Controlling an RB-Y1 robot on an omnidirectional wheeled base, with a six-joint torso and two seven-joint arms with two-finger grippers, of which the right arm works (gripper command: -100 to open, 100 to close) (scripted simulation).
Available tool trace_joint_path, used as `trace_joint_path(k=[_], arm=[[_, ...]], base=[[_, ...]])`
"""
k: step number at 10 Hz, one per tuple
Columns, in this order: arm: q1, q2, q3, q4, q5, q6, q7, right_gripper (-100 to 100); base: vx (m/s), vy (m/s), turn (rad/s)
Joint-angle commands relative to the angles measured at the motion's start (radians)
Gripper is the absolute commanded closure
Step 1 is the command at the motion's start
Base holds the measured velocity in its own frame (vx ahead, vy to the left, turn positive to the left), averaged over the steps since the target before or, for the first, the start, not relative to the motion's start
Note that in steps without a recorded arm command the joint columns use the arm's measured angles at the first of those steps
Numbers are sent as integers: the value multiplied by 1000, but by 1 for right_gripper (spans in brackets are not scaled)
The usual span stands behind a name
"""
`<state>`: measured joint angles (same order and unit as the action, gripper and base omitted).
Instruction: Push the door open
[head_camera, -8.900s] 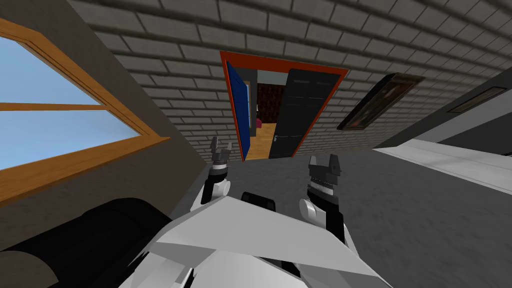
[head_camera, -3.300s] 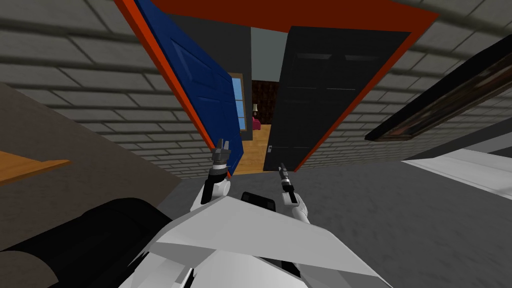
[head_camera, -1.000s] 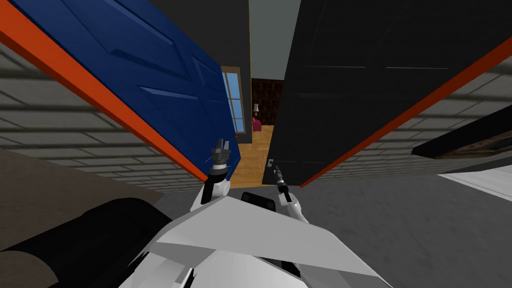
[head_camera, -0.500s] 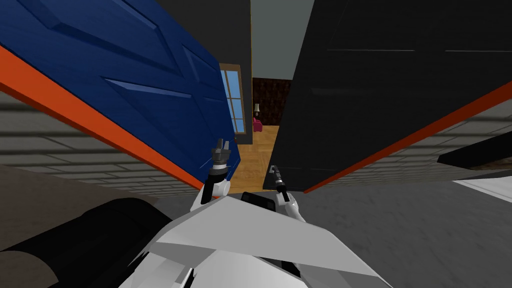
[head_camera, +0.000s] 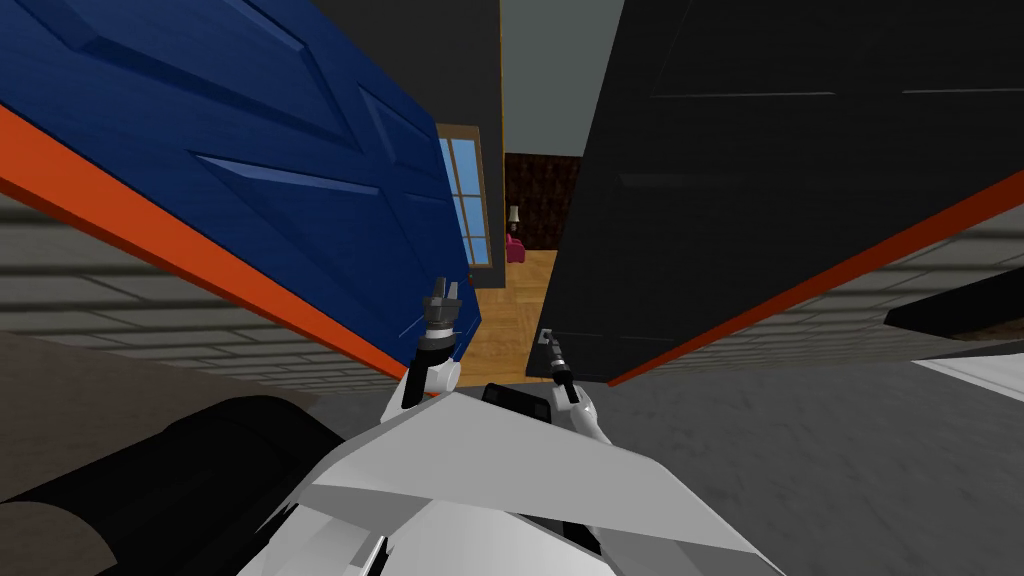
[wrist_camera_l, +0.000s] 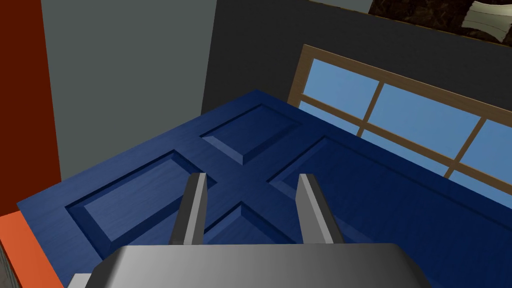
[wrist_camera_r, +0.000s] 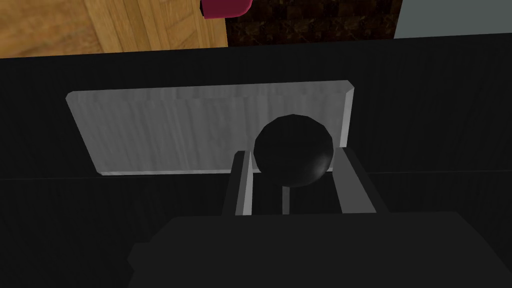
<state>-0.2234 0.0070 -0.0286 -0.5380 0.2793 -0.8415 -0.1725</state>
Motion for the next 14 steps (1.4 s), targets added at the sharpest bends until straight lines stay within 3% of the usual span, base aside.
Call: trace_joint_path(k=[1,5,8,9,11,12,14], arm=[[0,0,0,0,0,-1,0,100],[2,-21,-19,0,-14,2,9,100],[2,-21,-19,0,-14,2,9,100],[3,-35,-34,-1,-25,4,16,100],[4,-42,-43,-2,-32,5,20,100],[16,-47,-39,-19,-31,15,15,-100],[17,-49,-42,-22,-34,16,15,-100]], base=[[-7,0,-3],[100,43,-19],[60,14,2],[75,36,-58],[159,66,-83],[-93,72,-96],[-201,56,-61]])
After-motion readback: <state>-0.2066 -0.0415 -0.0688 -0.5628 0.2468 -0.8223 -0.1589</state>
